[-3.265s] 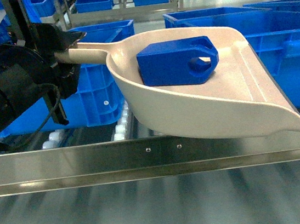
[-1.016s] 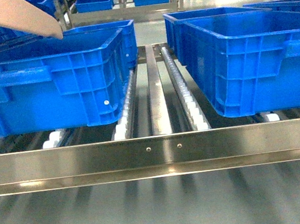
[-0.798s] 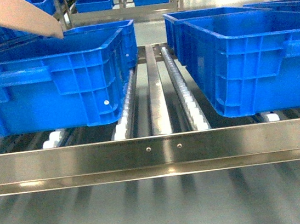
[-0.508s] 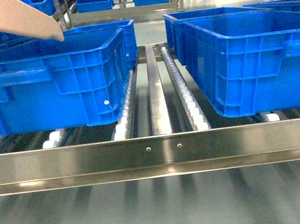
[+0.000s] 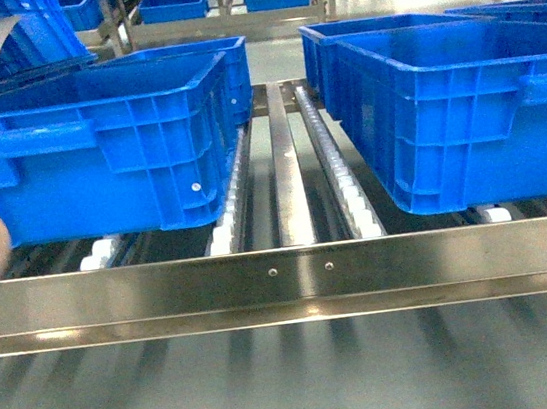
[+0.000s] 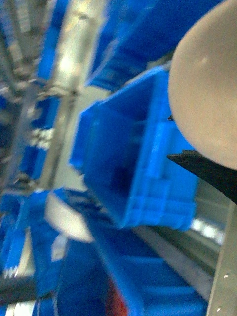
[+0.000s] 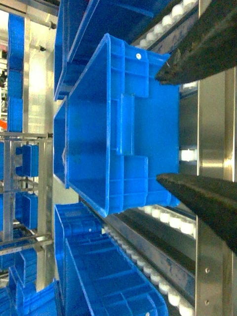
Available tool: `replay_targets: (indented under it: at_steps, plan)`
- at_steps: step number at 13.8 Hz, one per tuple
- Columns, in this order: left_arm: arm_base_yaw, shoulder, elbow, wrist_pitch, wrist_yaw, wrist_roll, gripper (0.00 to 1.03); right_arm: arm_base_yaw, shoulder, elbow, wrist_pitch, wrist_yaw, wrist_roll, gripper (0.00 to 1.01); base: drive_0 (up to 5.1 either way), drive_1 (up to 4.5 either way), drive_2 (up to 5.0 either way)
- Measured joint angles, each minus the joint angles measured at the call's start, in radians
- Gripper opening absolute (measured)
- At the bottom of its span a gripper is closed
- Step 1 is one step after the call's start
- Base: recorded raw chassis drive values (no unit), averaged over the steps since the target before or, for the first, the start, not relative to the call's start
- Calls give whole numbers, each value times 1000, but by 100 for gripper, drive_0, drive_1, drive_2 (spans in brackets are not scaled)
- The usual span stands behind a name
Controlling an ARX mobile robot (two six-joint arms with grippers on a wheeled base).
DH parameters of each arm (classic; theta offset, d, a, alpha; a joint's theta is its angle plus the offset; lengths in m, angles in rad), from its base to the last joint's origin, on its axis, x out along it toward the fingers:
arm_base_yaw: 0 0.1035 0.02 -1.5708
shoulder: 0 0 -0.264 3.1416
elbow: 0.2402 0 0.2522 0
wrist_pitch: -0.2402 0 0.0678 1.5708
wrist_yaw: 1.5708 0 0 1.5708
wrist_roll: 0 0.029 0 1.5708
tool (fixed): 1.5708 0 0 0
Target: Place part in tray to right shelf
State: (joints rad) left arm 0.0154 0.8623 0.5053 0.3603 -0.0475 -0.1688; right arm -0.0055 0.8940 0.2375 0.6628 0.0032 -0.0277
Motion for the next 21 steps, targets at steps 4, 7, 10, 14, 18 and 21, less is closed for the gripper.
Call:
replay_targets:
  at_steps: [4,7,10,14,18,21]
  plan:
    - [-13,-134,-196,88,42,149,12,5,-140,-105,-44,-4,13,4,0,0,0]
    - [-16,-208,-327,74,47,151,12,5,-254,-158,-112,-4,16,2,0,0,0]
    - [-16,-309,-381,61,47,151,12,5,-360,-189,-184,-4,16,2,0,0,0]
    - [-16,-422,-438,2,47,151,12,5,-477,-225,-246,-3,17,2,0,0,0]
    - [-16,-523,-469,-70,47,151,12,5,-593,-225,-358,-3,18,2,0,0,0]
    - [-16,-591,-491,-94,46,151,12,5,-664,-225,-432,-3,19,2,0,0,0]
